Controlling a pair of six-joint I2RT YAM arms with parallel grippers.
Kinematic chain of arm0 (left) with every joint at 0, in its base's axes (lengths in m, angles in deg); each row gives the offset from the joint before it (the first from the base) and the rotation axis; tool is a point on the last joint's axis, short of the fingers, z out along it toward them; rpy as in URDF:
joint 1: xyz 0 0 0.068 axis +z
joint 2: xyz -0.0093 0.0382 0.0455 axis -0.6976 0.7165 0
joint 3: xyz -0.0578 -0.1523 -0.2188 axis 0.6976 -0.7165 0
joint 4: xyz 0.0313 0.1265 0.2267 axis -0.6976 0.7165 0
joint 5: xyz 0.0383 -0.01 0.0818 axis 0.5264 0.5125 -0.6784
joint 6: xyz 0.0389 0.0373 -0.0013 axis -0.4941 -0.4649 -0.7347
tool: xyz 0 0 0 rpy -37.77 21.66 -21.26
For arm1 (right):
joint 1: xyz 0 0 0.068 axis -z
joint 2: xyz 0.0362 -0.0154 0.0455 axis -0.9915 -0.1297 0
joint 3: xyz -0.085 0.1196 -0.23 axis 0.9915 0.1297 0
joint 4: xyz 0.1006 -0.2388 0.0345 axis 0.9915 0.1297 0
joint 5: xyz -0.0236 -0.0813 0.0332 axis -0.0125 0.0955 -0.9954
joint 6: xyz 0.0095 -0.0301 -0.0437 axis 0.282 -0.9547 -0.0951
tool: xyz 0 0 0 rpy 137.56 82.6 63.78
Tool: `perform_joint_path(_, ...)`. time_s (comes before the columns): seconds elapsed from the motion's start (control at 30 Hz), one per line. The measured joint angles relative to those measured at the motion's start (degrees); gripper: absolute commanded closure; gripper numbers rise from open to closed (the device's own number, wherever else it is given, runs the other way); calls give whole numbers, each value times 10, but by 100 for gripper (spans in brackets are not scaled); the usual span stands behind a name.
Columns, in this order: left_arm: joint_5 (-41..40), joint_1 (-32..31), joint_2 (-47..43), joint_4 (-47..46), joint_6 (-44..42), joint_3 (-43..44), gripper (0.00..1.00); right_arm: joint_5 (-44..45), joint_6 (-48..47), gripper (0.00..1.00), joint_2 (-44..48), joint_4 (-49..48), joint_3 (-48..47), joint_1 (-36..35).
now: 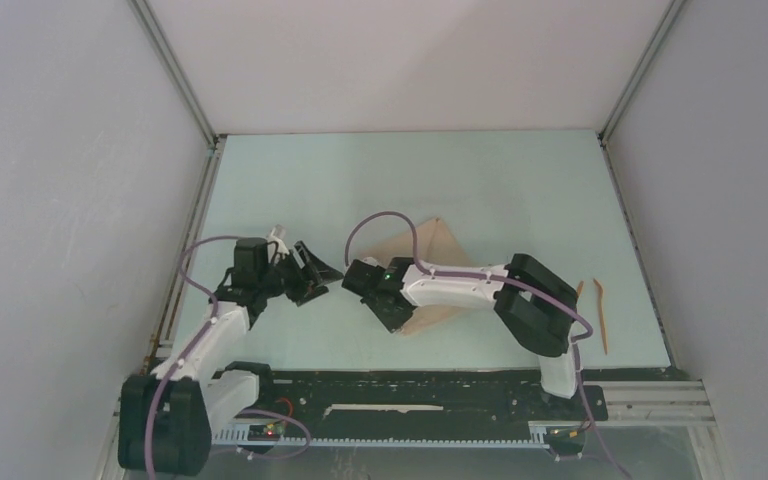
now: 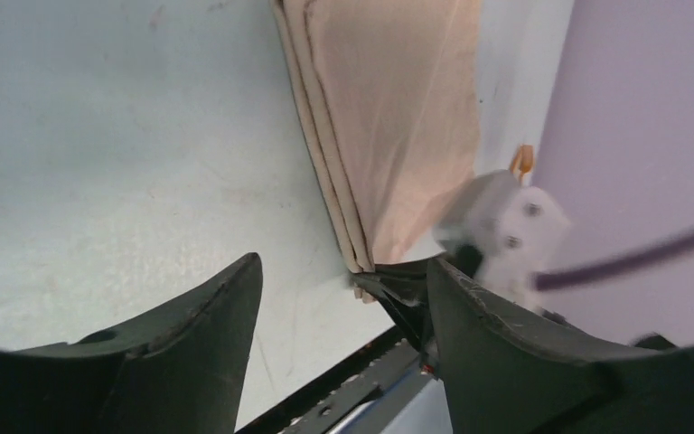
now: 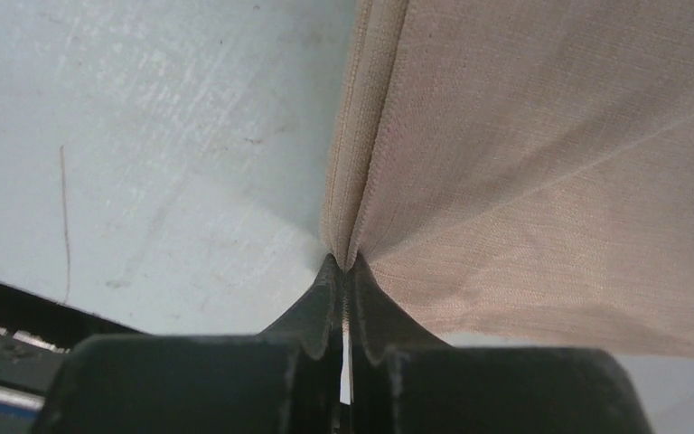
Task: Fold the napkin into a case and place the utensils inside
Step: Pick up the upper triangle-folded napkin from the center of the board.
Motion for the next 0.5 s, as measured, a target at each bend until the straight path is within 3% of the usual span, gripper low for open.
perform_joint_path(0.2, 46, -15, 122, -182, 139, -70, 25, -42, 0, 100, 55, -27, 33, 25)
perform_joint_path(0.5, 20, -106, 315, -473, 331, -92, 22, -70, 0, 100, 103, -55, 67, 40)
